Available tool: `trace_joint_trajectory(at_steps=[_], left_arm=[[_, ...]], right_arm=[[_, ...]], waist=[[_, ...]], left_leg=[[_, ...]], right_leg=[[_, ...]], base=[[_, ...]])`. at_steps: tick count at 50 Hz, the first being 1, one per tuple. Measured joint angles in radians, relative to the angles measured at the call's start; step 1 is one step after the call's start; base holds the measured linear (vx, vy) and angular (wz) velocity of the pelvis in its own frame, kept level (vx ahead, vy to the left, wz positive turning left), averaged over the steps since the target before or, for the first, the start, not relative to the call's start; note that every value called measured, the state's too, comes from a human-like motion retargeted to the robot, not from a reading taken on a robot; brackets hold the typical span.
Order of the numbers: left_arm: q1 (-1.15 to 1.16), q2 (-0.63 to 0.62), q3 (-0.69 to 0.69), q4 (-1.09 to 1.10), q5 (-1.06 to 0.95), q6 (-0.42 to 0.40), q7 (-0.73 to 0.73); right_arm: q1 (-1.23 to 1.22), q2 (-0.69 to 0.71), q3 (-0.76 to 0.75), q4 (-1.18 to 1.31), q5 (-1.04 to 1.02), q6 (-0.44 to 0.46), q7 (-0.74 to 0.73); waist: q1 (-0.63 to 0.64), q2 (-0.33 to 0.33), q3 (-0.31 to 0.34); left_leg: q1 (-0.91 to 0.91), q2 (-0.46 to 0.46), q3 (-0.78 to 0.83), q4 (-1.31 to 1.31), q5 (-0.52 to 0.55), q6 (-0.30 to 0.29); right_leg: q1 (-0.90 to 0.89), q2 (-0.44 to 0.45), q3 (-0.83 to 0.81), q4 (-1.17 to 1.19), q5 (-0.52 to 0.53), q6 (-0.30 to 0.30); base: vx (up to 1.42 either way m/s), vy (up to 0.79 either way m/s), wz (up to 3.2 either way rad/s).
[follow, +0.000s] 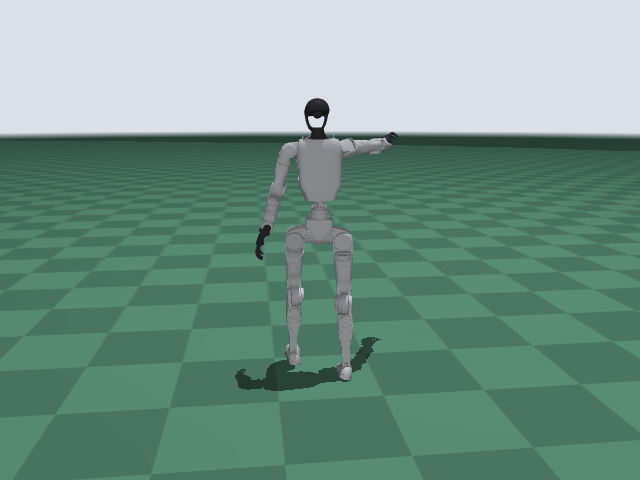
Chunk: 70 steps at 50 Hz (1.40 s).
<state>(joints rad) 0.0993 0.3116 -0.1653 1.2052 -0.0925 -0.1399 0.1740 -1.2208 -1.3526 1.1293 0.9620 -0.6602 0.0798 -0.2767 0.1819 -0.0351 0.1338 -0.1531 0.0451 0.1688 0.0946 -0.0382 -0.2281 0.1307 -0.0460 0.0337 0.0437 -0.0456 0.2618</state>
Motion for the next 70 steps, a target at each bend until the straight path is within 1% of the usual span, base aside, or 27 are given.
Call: trace_joint_trajectory(at_steps=[3,5,7,8,10,12,14,16,18,20,24,25,28,30,32,33,38,40,43,45,47,53,61,70], left_arm=[[-0.009,0.006,0.041,0.007,-0.003,0.021,0.005],[-0.023,0.021,0.069,0.009,-0.006,0.039,0.002],[-0.033,0.031,0.095,0.0,-0.013,0.052,0.0],[-0.04,0.036,0.104,-0.004,-0.016,0.062,-0.004],[-0.053,0.039,0.124,-0.013,-0.025,0.071,0.0],[-0.072,0.048,0.12,-0.026,-0.036,0.093,-0.018],[-0.084,0.046,0.12,-0.043,-0.052,0.101,-0.014],[-0.104,0.039,0.123,-0.052,-0.058,0.105,-0.008],[-0.121,0.034,0.108,-0.07,-0.075,0.111,-0.003],[-0.133,0.028,0.088,-0.09,-0.095,0.112,0.003],[-0.148,0.008,0.046,-0.115,-0.108,0.096,0.002],[-0.15,0.002,0.034,-0.118,-0.104,0.09,0.0],[-0.149,-0.016,0.003,-0.112,-0.061,0.075,-0.018],[-0.147,-0.029,-0.013,-0.102,-0.022,0.069,-0.027],[-0.132,-0.032,-0.055,-0.107,-0.05,0.062,-0.024],[-0.121,-0.038,-0.066,-0.106,-0.045,0.063,-0.019],[-0.103,-0.081,-0.079,-0.07,-0.026,0.074,0.028],[-0.098,-0.093,-0.083,-0.052,-0.031,0.081,0.045],[-0.092,-0.11,-0.094,-0.021,-0.041,0.076,0.041],[-0.092,-0.112,-0.104,-0.004,-0.031,0.081,0.034],[-0.094,-0.118,-0.119,0.007,-0.017,0.076,0.023],[-0.103,-0.119,-0.163,-0.015,0.02,0.068,0.007],[-0.117,-0.118,-0.195,-0.071,0.012,0.067,-0.012],[-0.133,-0.118,-0.206,-0.06,0.019,0.065,-0.003]], right_arm=[[0.219,0.031,-0.245,-0.047,0.153,0.014,-0.001],[0.42,0.07,-0.465,-0.096,0.267,0.023,0.002],[0.603,0.123,-0.66,-0.15,0.377,0.018,0.009],[0.688,0.157,-0.742,-0.176,0.434,0.017,0.023],[0.838,0.226,-0.885,-0.229,0.528,0.001,0.034],[0.949,0.306,-0.958,-0.264,0.619,-0.002,0.088],[1.038,0.377,-1.009,-0.293,0.682,-0.02,0.094],[1.115,0.449,-1.047,-0.315,0.724,-0.035,0.1],[1.175,0.522,-1.061,-0.323,0.766,-0.043,0.101],[1.223,0.594,-1.061,-0.319,0.801,-0.049,0.099],[1.28,0.73,-1.028,-0.276,0.832,-0.054,0.108],[1.29,0.761,-1.016,-0.26,0.833,-0.054,0.114],[1.305,0.847,-0.975,-0.2,0.818,-0.057,0.141],[1.312,0.9,-0.953,-0.159,0.805,-0.059,0.154],[1.318,0.945,-0.931,-0.108,0.767,-0.118,0.139],[1.328,0.966,-0.924,-0.096,0.763,-0.125,0.128],[1.326,1.059,-0.897,-0.011,0.731,-0.122,0.068],[1.319,1.087,-0.884,0.022,0.71,-0.111,0.06],[1.31,1.115,-0.848,0.069,0.669,-0.102,0.04],[1.303,1.129,-0.824,0.094,0.636,-0.092,0.057],[1.298,1.135,-0.796,0.107,0.609,-0.091,0.055],[1.304,1.133,-0.741,0.086,0.575,-0.102,0.081],[1.319,1.129,-0.742,0.069,0.602,-0.103,0.084],[1.31,1.132,-0.732,0.084,0.58,-0.1,0.061]], waist=[[-0.036,-0.003,-0.017],[-0.059,-0.014,-0.027],[-0.087,-0.011,-0.022],[-0.096,-0.013,-0.028],[-0.121,-0.001,-0.015],[-0.128,-0.012,-0.047],[-0.15,0.0,-0.039],[-0.17,0.009,-0.027],[-0.184,0.009,-0.023],[-0.198,0.006,-0.019],[-0.222,-0.014,-0.002],[-0.227,-0.022,0.003],[-0.232,-0.043,0.012],[-0.227,-0.047,0.013],[-0.208,-0.05,0.007],[-0.205,-0.045,0.002],[-0.178,-0.024,-0.01],[-0.161,-0.023,-0.024],[-0.157,-0.012,-0.035],[-0.14,-0.008,-0.048],[-0.145,-0.004,-0.049],[-0.137,0.012,-0.052],[-0.13,0.027,-0.057],[-0.133,0.032,-0.056]], left_leg=[[0.04,-0.014,-0.003,-0.003,0.004,0.006],[0.062,-0.017,-0.008,0.003,-0.021,0.012],[0.095,-0.012,-0.021,0.013,-0.053,0.009],[0.107,-0.01,-0.025,0.007,-0.061,0.011],[0.143,0.003,-0.041,0.009,-0.08,0.005],[0.141,0.003,-0.041,-0.02,-0.069,0.013],[0.159,0.013,-0.053,-0.023,-0.076,0.009],[0.174,0.018,-0.063,-0.023,-0.082,0.006],[0.179,0.016,-0.071,-0.028,-0.083,0.01],[0.182,0.008,-0.081,-0.03,-0.085,0.014],[0.199,-0.024,-0.101,-0.027,-0.097,0.018],[0.206,-0.036,-0.106,-0.026,-0.101,0.019],[0.227,-0.071,-0.117,-0.023,-0.113,0.027],[0.238,-0.083,-0.12,-0.021,-0.121,0.032],[0.253,-0.089,-0.119,-0.028,-0.128,0.049],[0.258,-0.089,-0.122,-0.029,-0.128,0.049],[0.273,-0.092,-0.128,-0.019,-0.146,0.059],[0.269,-0.097,-0.125,-0.014,-0.157,0.071],[0.273,-0.099,-0.138,-0.012,-0.162,0.067],[0.269,-0.098,-0.133,-0.01,-0.169,0.074],[0.271,-0.105,-0.15,-0.011,-0.166,0.07],[0.272,-0.112,-0.178,-0.012,-0.165,0.073],[0.272,-0.116,-0.208,-0.015,-0.167,0.071],[0.275,-0.112,-0.216,-0.013,-0.173,0.068]], right_leg=[[0.024,-0.012,0.008,0.033,-0.033,-0.005],[0.027,-0.012,0.007,0.077,-0.056,-0.017],[0.031,-0.002,-0.006,0.144,-0.065,-0.035],[0.013,0.001,-0.011,0.195,-0.066,-0.043],[-0.007,0.013,-0.039,0.303,-0.06,-0.066],[-0.11,0.006,-0.061,0.449,-0.078,-0.088],[-0.156,0.008,-0.097,0.536,-0.109,-0.118],[-0.188,0.01,-0.128,0.572,-0.14,-0.145],[-0.219,0.017,-0.141,0.556,-0.156,-0.159],[-0.234,0.029,-0.14,0.49,-0.158,-0.157],[-0.219,0.045,-0.107,0.287,-0.132,-0.125],[-0.211,0.047,-0.093,0.237,-0.114,-0.114],[-0.181,0.041,-0.046,0.127,0.013,-0.083],[-0.162,0.036,-0.036,0.094,0.062,-0.075],[-0.154,0.029,-0.04,0.105,0.045,-0.058],[-0.138,0.028,-0.042,0.085,0.043,-0.061],[-0.086,0.024,-0.051,0.028,0.043,-0.039],[-0.1,0.019,-0.051,0.052,0.029,-0.014],[-0.06,0.018,-0.063,-0.009,0.037,-0.027],[-0.085,0.003,-0.113,0.039,-0.002,-0.028],[-0.06,0.011,-0.076,-0.004,0.026,-0.031],[-0.059,0.001,-0.105,0.017,0.011,-0.04],[-0.054,-0.005,-0.135,0.026,-0.01,-0.044],[-0.051,-0.002,-0.143,0.035,-0.026,-0.046]], base=[[0.35,0.25,-0.1],[0.33,0.2,0.13],[0.3,0.19,0.22],[0.28,0.19,0.2],[0.25,0.18,0.18],[0.2,0.16,0.0],[0.15,0.14,0.21],[0.13,0.12,0.28],[0.11,0.09,0.22],[0.11,0.07,0.27],[0.12,0.04,0.33],[0.13,0.02,0.32],[0.14,0.01,0.23],[0.13,0.01,0.07],[0.13,0.01,0.01],[0.13,0.0,0.09],[0.12,0.0,0.06],[0.1,-0.01,-0.01],[0.08,0.0,0.15],[0.06,0.0,0.02],[0.04,0.02,0.31],[0.03,0.02,0.26],[0.02,0.01,0.14],[0.0,0.0,0.0]])
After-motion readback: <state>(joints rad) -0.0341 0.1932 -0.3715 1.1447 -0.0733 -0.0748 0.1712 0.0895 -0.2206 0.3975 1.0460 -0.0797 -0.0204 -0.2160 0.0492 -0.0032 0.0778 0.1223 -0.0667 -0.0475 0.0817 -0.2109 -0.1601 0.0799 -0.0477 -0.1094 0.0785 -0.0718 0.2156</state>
